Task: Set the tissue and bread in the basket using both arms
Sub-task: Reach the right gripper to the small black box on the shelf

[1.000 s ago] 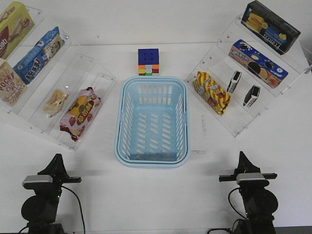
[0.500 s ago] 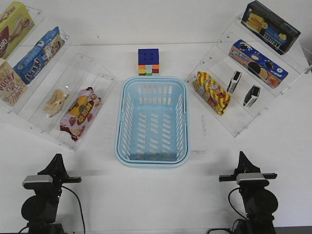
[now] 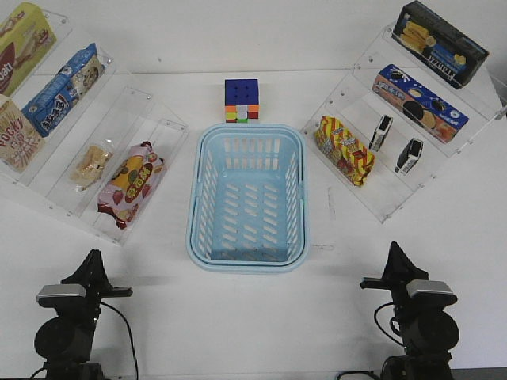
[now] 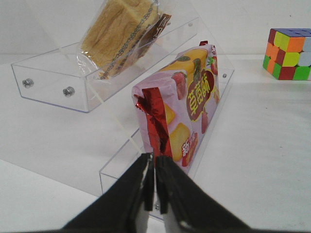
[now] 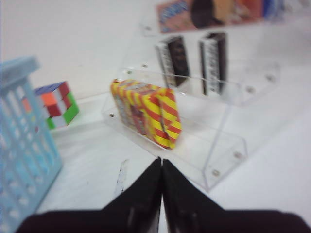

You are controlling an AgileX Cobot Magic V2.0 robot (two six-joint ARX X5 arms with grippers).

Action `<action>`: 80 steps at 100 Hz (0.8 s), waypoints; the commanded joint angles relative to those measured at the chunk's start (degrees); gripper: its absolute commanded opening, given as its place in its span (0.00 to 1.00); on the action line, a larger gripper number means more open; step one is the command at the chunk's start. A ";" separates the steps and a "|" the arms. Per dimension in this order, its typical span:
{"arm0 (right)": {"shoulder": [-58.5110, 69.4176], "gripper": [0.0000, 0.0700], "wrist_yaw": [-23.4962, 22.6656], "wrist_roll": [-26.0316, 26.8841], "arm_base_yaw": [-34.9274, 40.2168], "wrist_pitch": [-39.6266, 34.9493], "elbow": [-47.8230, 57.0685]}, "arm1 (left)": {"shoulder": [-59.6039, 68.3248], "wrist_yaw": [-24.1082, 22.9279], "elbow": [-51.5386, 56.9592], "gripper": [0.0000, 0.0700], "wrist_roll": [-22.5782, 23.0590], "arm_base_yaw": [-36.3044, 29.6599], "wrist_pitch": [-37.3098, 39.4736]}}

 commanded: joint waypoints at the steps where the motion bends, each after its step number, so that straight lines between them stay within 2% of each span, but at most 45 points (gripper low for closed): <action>1: 3.63 0.00 1.03 5.77 -0.02 -1.97 4.96 | -0.09 0.17 -1.16 0.00 -0.48 0.02 0.59; 8: 9.88 0.00 2.34 5.22 -0.04 -4.46 9.57 | -0.09 0.15 -1.16 0.00 -0.48 0.02 0.59; 20: 22.69 0.00 2.38 1.11 -0.04 -4.63 17.25 | -0.09 0.17 -1.16 0.00 -0.48 0.02 0.59; 23: 25.88 0.03 2.36 -0.35 -0.04 -4.63 19.32 | -0.09 0.17 -1.16 0.00 -0.48 0.02 0.59; 26: 28.98 0.11 2.25 -1.79 -0.04 -4.66 21.40 | -0.09 0.15 -1.16 0.00 -0.48 0.02 0.59; 33: 36.11 0.44 2.29 -4.02 -0.07 -4.66 26.29 | -0.09 0.17 -1.16 0.00 -0.48 0.02 0.59; 37: 39.95 0.53 2.43 -5.05 -0.07 -4.66 29.18 | -0.09 0.15 -1.16 0.00 -0.48 0.02 0.59; 43: 45.42 0.53 2.78 -6.54 -0.09 -4.66 33.40 | -0.09 0.17 -1.16 0.00 -0.50 0.02 0.59; 59: 58.71 0.53 7.63 -10.16 -1.27 -5.70 44.37 | -0.09 0.17 -1.16 0.00 -0.48 0.02 0.59; 80: 72.72 0.53 8.07 -12.87 -4.48 -7.19 55.19 | -0.09 0.17 -1.16 0.00 -0.48 0.02 0.59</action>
